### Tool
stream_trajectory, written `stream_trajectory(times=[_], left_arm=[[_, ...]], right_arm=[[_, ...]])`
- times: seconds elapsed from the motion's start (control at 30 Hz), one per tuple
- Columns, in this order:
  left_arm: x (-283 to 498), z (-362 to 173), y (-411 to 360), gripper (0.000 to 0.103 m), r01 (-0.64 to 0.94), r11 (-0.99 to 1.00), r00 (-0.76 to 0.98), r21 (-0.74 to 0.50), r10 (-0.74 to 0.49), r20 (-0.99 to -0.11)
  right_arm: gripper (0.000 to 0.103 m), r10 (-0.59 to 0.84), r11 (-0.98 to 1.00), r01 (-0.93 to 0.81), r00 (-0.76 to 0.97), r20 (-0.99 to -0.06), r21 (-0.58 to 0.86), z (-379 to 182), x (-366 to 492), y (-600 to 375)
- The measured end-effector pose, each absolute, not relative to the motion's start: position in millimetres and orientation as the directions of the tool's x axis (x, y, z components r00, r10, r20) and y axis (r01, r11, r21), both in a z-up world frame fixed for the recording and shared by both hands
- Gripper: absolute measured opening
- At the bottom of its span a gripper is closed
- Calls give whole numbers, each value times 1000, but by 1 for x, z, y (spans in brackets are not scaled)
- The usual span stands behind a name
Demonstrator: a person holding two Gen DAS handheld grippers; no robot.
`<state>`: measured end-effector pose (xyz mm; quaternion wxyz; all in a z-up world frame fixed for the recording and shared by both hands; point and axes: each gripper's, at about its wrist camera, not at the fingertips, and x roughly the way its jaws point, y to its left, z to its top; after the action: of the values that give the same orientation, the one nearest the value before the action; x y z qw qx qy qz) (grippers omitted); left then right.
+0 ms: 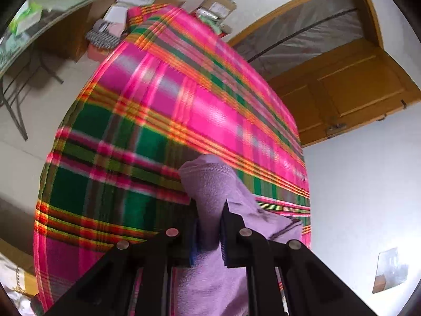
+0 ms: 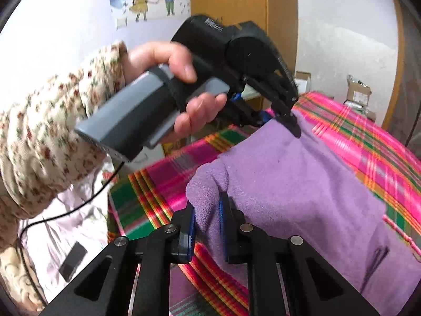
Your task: Fold clothes
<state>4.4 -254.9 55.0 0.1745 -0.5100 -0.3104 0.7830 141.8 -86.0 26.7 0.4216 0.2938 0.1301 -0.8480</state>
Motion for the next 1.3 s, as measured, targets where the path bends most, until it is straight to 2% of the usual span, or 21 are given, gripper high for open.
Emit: stream_trajectory(times=[0.53,0.93,1.3], left_arm=[[12,167,-154,14,-93,-808,-489,-581,545,-680],[2,186,-61,14,-145,-830,-455,-539,539,-708],[-13,179,12,14,-176,-835,-388,-522,546,-742]], right_arm=[[15,-722,-654,744,-561,-406,134,86,168,11],[14,-700,-708,676,-636,-324,203,112,186,122],[14,-645,-764,594,-695,-317,252,115,184,199]])
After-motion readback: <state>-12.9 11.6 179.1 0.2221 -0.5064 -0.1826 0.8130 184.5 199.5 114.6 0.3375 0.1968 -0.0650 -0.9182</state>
